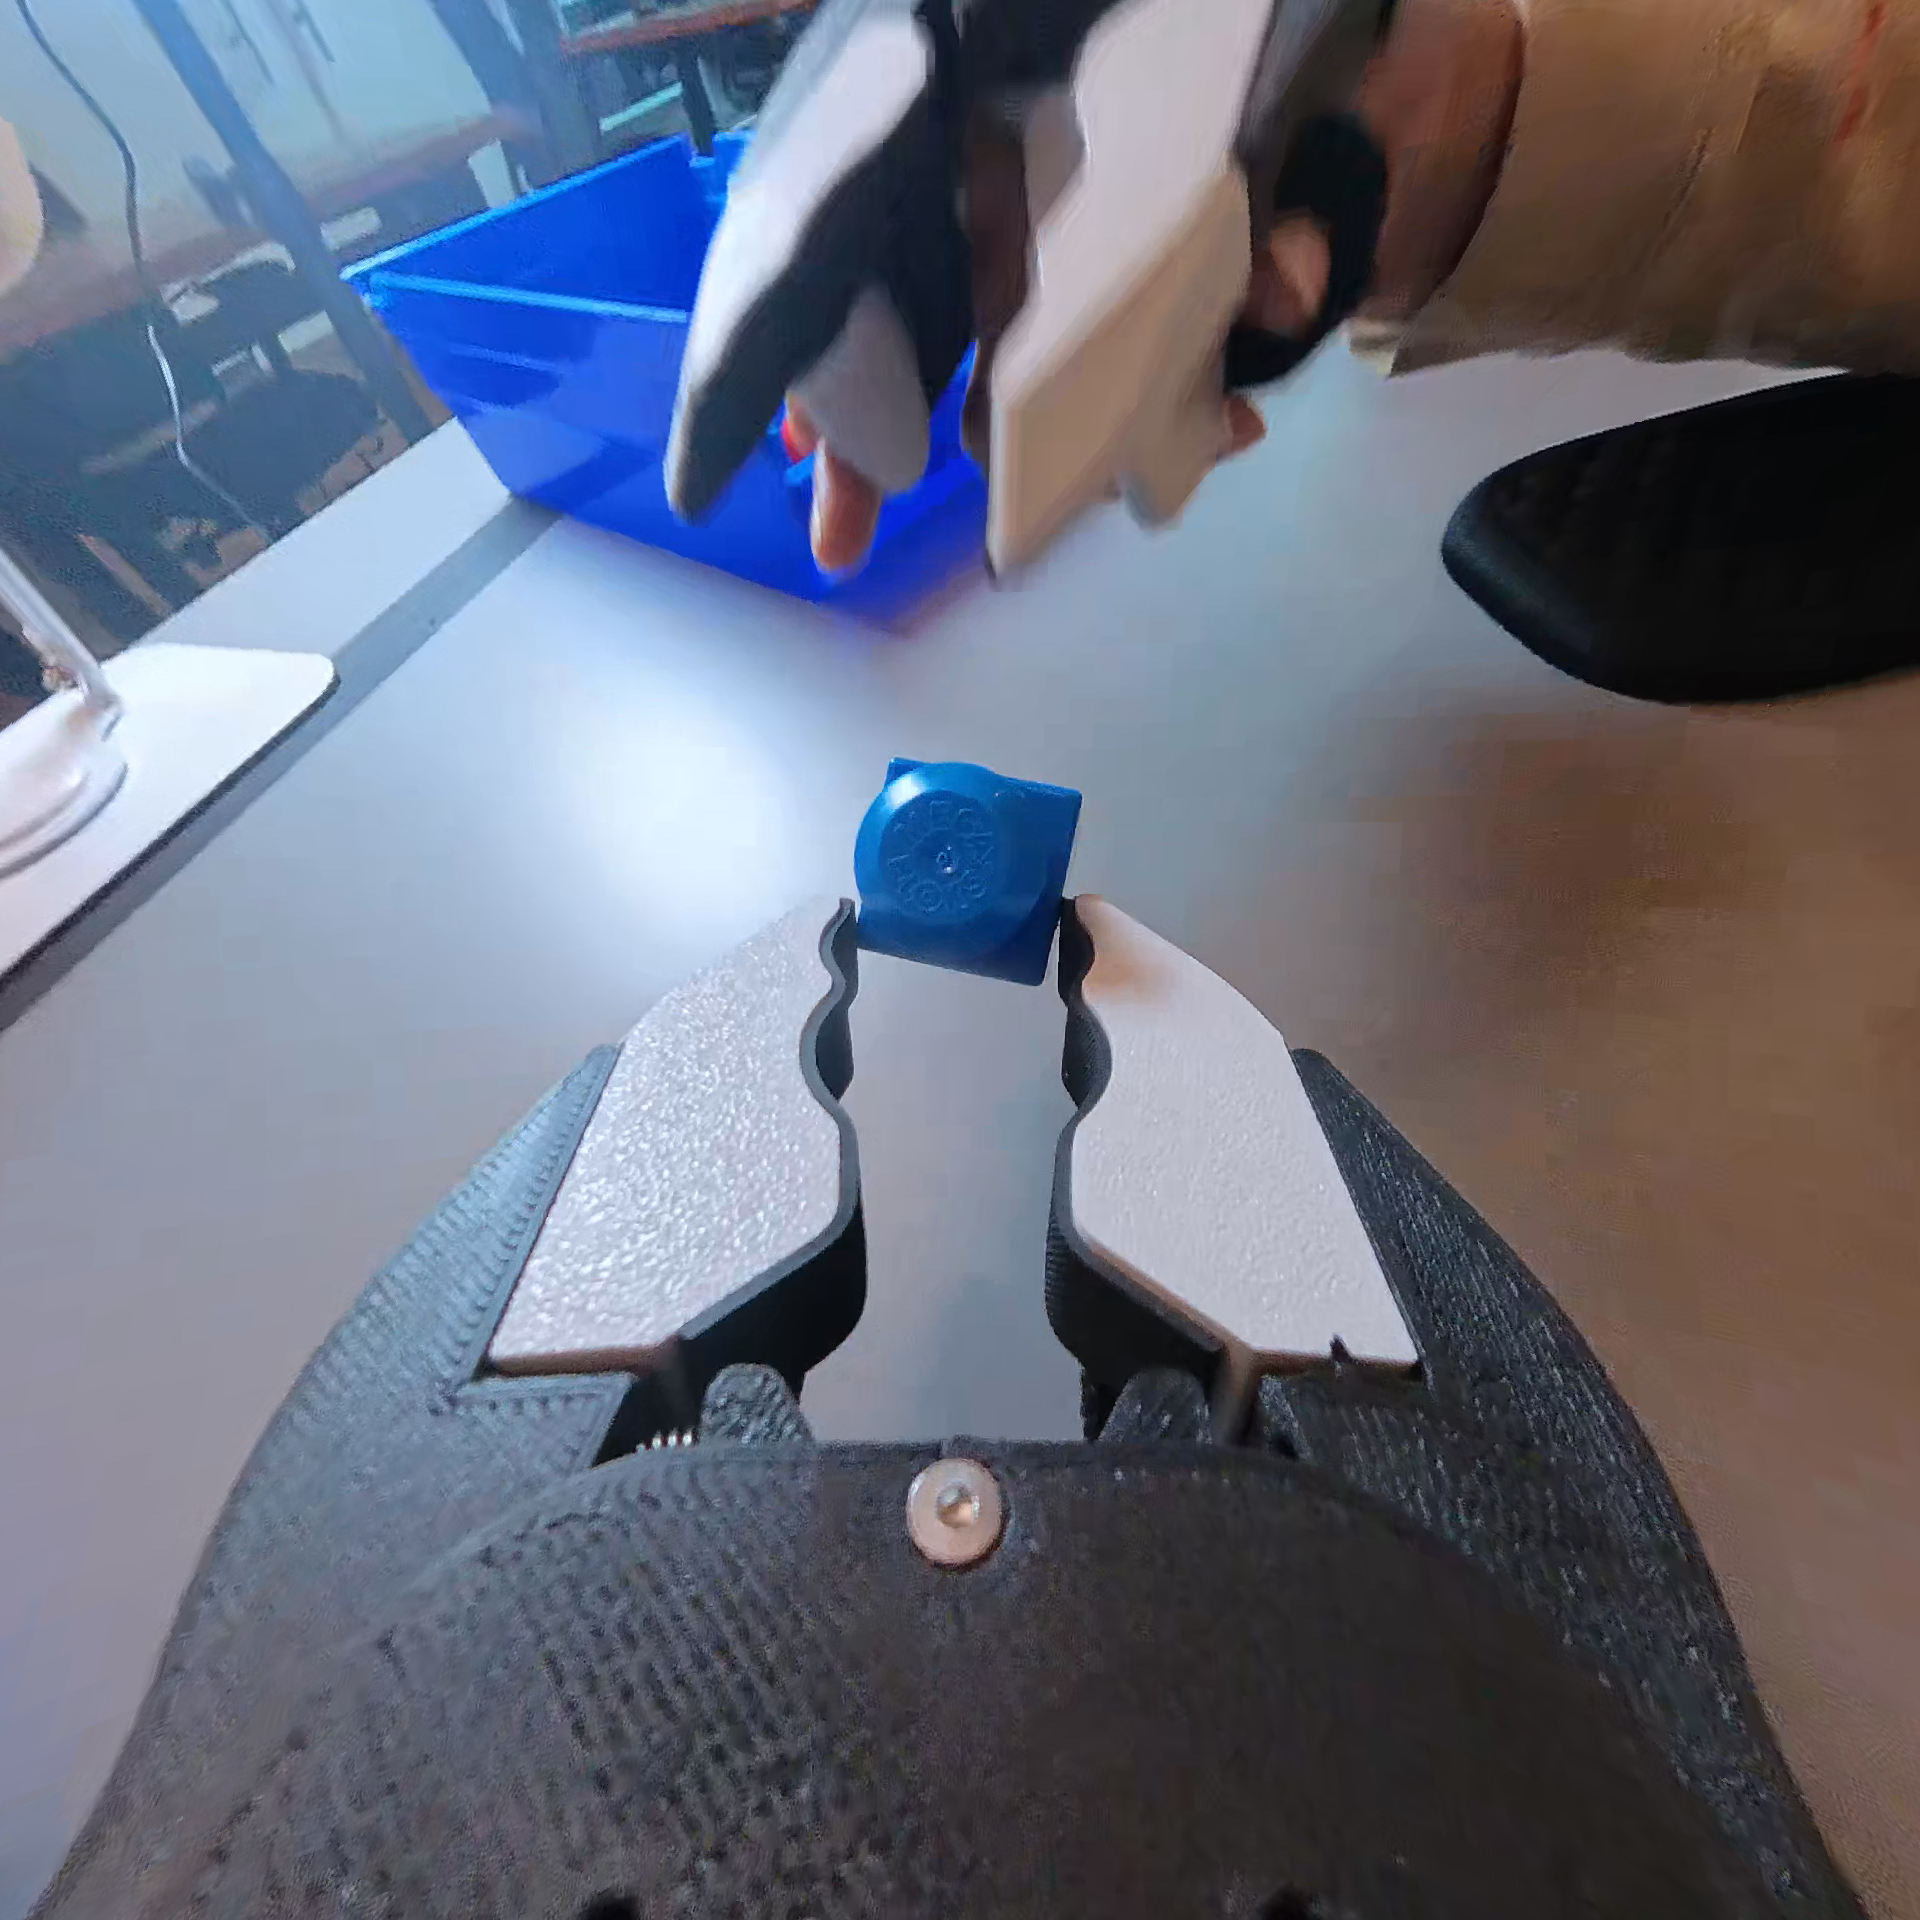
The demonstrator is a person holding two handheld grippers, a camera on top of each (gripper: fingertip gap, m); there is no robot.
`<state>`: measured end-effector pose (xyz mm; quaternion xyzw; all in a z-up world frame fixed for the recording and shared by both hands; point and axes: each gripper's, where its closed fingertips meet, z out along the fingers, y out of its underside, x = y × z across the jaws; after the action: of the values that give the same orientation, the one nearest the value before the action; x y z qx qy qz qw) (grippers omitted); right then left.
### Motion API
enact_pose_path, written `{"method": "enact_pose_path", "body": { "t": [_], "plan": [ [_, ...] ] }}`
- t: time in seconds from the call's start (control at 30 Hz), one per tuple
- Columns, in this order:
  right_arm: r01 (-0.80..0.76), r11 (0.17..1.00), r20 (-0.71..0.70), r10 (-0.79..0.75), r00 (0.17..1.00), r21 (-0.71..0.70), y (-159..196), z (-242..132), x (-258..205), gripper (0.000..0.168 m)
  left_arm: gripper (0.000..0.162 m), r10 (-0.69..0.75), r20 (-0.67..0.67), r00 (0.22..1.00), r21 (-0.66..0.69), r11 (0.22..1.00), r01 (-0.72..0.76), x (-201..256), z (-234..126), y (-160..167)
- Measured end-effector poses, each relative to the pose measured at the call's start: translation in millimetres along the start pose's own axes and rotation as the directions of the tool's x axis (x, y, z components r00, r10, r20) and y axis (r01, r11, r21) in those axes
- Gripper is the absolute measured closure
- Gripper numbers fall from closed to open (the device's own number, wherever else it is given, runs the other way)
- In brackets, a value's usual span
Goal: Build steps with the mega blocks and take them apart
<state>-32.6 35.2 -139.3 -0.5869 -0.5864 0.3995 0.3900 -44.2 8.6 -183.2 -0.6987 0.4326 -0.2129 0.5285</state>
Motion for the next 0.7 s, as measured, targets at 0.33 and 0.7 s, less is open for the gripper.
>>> {"method": "enact_pose_path", "body": {
  "t": [0.33, 0.7],
  "plan": [
    [0.198, 0.979, -0.103, -0.203, 0.974, -0.050, 5.2, -18.8, 0.2, 0.133, 0.133, 0.046, -0.020, 0.999, 0.129, 0.991, -0.043, 8.5, -10.8, -22.8],
    [-0.391, 0.902, -0.945, -0.054, 0.323, -0.185, 123.9, -228.5, 188.2, 0.129, 0.148, 0.028, 0.022, 0.999, 0.071, 0.997, -0.030, -5.0, -9.6, -12.3]
  ]
}}
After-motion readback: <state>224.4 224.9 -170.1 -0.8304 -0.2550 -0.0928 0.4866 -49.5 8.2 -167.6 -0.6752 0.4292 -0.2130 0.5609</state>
